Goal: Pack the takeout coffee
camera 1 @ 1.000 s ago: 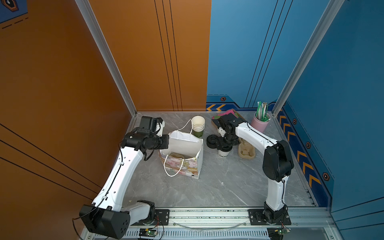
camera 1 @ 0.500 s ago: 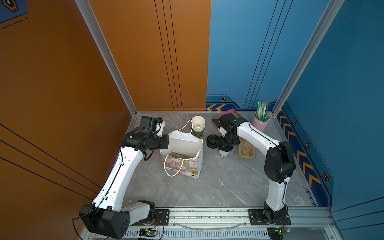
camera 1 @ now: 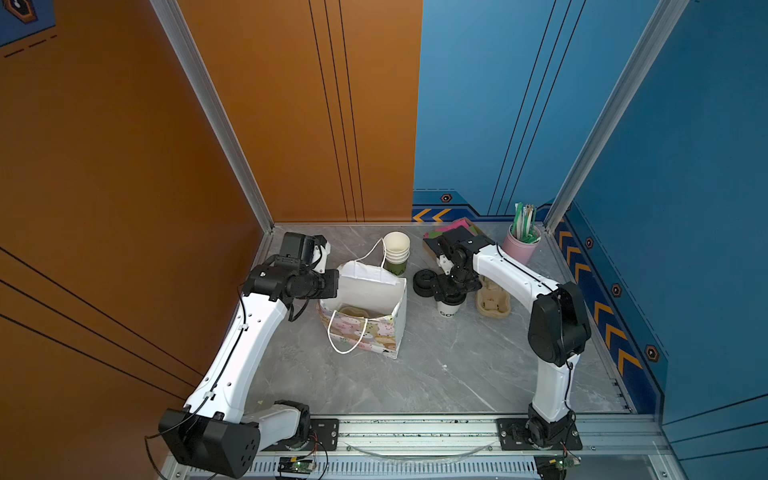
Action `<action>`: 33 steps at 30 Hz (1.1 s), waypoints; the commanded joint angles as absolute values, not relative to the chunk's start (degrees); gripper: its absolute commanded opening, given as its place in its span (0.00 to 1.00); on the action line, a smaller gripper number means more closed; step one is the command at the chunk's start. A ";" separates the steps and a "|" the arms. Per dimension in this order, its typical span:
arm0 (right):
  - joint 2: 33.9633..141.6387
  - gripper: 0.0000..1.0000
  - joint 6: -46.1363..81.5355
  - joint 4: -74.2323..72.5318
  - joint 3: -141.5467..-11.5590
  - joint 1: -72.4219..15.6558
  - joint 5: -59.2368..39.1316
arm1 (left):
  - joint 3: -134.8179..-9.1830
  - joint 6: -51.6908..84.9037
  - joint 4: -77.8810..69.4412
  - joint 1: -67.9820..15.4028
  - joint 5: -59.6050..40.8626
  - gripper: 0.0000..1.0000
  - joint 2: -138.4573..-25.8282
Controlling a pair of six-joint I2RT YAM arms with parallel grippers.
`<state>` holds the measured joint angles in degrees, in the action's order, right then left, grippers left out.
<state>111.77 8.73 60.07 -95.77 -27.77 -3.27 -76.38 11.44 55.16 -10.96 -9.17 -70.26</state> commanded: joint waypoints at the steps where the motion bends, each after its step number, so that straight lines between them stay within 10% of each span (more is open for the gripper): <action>1: 112.04 1.00 8.06 61.96 -95.93 -28.30 -3.78 | -75.41 10.72 56.60 -11.47 -8.44 0.00 -70.83; 33: 107.05 1.00 9.01 62.23 -98.79 -25.03 -6.50 | -75.39 10.37 56.60 -11.46 -8.53 0.00 -71.31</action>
